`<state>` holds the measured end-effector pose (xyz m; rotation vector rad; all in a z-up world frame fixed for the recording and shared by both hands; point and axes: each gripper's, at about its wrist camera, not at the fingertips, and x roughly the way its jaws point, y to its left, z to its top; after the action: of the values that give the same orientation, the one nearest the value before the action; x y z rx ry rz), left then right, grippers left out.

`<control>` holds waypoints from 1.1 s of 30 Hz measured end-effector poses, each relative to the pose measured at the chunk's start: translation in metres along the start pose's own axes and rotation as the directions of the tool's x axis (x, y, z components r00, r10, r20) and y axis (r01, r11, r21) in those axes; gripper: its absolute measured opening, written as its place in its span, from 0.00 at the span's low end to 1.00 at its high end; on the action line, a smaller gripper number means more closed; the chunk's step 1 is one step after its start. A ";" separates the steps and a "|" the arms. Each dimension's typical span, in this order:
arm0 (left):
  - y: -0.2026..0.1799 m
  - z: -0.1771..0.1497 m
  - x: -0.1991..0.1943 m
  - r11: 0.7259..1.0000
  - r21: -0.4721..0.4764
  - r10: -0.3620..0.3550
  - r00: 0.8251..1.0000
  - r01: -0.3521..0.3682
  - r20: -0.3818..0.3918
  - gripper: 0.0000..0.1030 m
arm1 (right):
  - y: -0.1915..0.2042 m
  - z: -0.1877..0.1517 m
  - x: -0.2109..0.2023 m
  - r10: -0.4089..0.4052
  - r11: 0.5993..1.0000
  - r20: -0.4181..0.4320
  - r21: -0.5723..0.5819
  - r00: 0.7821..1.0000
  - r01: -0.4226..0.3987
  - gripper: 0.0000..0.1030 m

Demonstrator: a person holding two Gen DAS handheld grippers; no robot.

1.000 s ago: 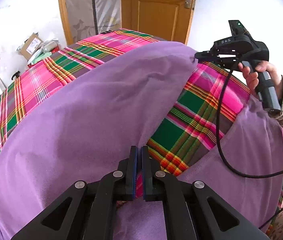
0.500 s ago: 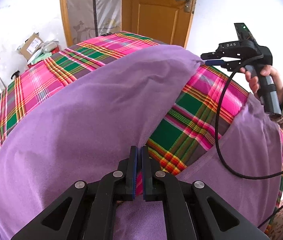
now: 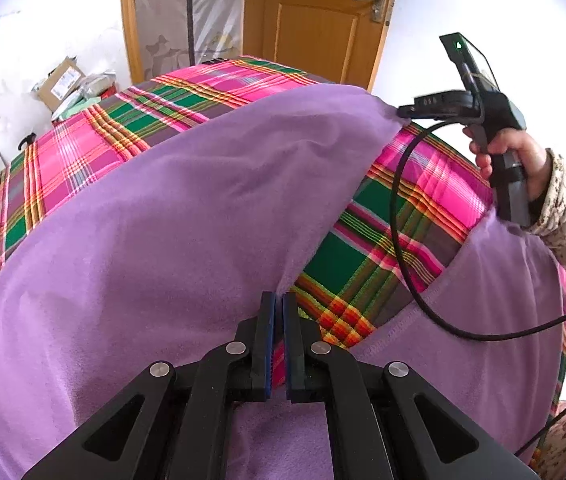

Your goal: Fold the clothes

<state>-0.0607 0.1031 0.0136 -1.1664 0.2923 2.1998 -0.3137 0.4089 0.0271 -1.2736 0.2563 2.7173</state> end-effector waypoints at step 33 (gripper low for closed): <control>0.100 -0.055 -0.117 0.958 -0.280 0.114 0.981 -0.067 0.155 0.17 | 0.068 -0.032 -0.175 0.157 0.964 0.144 -0.239 0.977 -0.119 0.20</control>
<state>-0.0379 -0.0499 0.0668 -1.1157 -0.0342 2.4616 -0.1916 0.3284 0.1482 -1.1133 0.0141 3.0243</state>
